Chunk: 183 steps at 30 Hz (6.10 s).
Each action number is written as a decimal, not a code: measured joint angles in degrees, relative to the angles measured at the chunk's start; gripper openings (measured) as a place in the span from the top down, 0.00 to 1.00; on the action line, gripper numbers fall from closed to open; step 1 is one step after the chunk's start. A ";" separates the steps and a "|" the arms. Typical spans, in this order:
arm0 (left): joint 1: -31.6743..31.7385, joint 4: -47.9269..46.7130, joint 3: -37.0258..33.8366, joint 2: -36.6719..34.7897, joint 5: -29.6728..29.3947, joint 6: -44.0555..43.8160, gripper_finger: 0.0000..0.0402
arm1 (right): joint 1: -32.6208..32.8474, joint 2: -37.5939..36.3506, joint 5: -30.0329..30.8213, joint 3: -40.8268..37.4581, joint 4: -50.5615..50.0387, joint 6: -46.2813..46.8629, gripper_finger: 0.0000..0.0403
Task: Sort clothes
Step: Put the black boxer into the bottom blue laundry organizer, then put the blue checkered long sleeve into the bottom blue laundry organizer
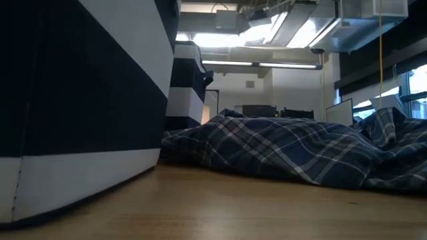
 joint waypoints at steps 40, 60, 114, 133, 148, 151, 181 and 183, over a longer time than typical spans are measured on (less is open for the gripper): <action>0.94 -15.48 16.78 -0.38 2.52 3.14 0.62 | 0.11 0.02 -0.27 0.02 0.13 1.74 0.48; -7.13 -21.72 18.67 -8.85 -3.06 0.69 0.62 | 0.05 0.45 1.52 -10.85 -19.32 27.05 0.48; -8.33 -21.21 14.36 -9.97 -5.64 -2.76 0.62 | -8.48 5.88 -9.57 -45.86 21.23 25.18 0.96; -8.35 -21.28 14.36 -9.97 -5.64 -2.89 0.62 | -3.49 -9.95 11.77 -16.32 -14.84 12.59 0.96; -8.33 -21.30 14.34 -9.97 -5.64 -3.03 0.62 | -3.63 -10.03 25.70 0.83 -19.55 1.65 0.96; -8.35 -21.28 14.36 -9.97 -5.64 -3.03 0.62 | -3.63 -10.03 26.53 2.62 -19.09 -0.64 0.96; -8.31 -22.08 32.55 -13.70 -21.18 10.89 0.62 | -13.59 1.09 -18.43 15.23 32.65 -33.55 0.96; -8.31 -22.06 32.92 -14.42 -22.36 11.72 0.62 | -14.31 4.89 -20.17 20.91 30.69 -33.53 0.95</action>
